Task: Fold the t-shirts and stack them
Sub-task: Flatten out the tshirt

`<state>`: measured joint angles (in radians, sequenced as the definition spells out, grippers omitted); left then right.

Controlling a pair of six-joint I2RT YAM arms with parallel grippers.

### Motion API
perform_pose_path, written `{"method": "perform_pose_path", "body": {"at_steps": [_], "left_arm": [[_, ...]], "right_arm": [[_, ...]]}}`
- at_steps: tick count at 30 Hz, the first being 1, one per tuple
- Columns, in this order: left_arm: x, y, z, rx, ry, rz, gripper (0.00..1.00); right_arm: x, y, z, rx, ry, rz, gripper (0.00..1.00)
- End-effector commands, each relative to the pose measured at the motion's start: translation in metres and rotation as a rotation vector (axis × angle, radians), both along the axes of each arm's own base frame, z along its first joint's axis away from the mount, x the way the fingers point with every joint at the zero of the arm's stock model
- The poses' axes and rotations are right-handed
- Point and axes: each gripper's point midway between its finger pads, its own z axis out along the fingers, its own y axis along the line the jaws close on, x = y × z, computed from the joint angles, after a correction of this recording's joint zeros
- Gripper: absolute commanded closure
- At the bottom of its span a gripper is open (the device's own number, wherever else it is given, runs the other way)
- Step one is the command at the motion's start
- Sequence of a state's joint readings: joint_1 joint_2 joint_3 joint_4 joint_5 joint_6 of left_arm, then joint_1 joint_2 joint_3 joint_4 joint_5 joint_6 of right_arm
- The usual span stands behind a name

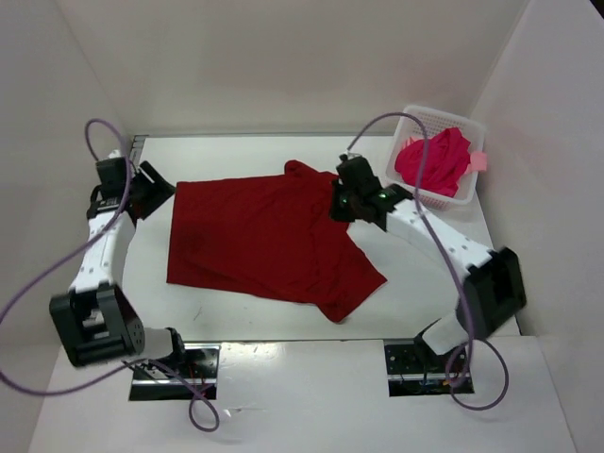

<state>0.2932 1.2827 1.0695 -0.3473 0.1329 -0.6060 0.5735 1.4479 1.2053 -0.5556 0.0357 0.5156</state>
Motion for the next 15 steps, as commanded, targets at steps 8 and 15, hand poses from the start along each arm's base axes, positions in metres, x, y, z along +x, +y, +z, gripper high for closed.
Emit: {"method": "perform_pose_path", "body": {"at_steps": [8,15], "left_arm": [[0.086,0.025,-0.072,-0.011,0.096,0.031,0.25],[0.126,0.034,-0.12,0.024,0.185,0.002,0.25]], "right_arm": [[0.183,0.032,0.008,-0.109,-0.348,-0.139,0.55],[0.24,0.038,-0.057,-0.212,-0.281,-0.134,0.37]]}}
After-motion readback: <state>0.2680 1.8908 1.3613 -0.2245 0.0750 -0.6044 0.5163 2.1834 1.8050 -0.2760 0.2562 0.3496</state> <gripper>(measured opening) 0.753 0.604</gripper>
